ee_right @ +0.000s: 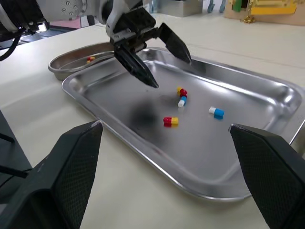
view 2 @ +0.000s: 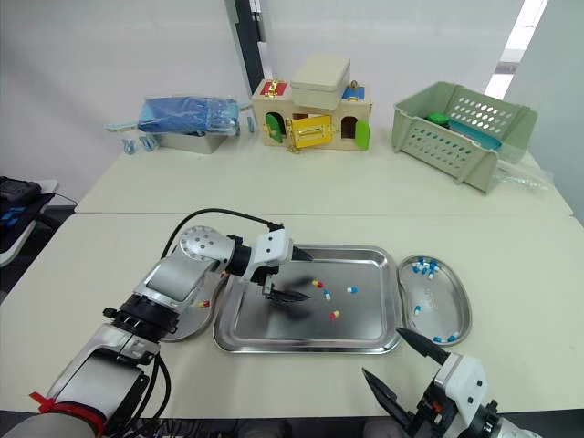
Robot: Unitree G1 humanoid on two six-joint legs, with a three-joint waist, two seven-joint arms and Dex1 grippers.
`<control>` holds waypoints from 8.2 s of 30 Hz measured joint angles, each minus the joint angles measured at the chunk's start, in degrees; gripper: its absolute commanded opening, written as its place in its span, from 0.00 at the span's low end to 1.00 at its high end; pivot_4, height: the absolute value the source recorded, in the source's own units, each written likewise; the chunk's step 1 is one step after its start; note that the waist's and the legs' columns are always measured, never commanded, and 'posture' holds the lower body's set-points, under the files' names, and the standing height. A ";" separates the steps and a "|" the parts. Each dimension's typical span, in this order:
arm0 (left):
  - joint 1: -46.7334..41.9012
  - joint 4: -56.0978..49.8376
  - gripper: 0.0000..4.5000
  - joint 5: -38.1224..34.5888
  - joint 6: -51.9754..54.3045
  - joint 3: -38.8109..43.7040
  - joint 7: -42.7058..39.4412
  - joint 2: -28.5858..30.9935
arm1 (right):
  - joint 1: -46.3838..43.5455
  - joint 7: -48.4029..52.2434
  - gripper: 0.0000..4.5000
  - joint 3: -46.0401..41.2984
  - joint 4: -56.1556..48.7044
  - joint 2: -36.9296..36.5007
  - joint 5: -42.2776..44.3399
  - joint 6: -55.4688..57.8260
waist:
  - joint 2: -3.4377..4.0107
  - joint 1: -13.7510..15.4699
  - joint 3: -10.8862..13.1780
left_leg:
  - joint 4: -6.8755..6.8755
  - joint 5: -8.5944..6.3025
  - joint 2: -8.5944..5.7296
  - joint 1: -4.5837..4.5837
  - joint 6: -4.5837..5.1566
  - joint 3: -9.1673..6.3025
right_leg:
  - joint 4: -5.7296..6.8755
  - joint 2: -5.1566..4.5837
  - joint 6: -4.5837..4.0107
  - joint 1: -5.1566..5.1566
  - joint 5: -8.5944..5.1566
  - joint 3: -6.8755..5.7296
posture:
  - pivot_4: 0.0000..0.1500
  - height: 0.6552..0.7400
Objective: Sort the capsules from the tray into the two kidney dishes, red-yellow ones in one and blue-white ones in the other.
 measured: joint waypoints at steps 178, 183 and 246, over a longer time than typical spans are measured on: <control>83.45 -35.54 0.99 -23.19 -38.86 38.10 7.84 -20.56 | -68.28 -0.85 1.00 18.49 17.13 -20.29 10.85 53.89 | 0.20 -1.04 -0.11 | 0.00 -0.13 -0.06 -0.63 0.15 0.31 | -0.40 -0.17 0.09 -0.49 0.07 0.33 | 1.00 1.00; 83.60 -32.85 0.99 -23.65 -43.66 35.06 8.98 -20.54 | -72.65 -6.91 1.00 24.91 17.44 -13.60 7.47 59.79 | 0.23 -1.43 -0.12 | 0.02 -0.13 -0.28 -0.87 0.14 0.47 | -0.52 -0.46 0.25 -0.68 0.15 0.37 | 1.00 1.00; 74.22 -25.38 1.00 -31.78 -50.21 23.76 -0.33 -2.28 | -33.81 13.10 0.02 -8.32 17.86 -34.04 2.42 30.79 | 0.18 0.10 -0.24 | 0.08 -0.13 -0.10 -0.36 0.17 0.18 | -0.15 -0.19 0.13 -0.22 0.08 0.11 | 1.00 1.00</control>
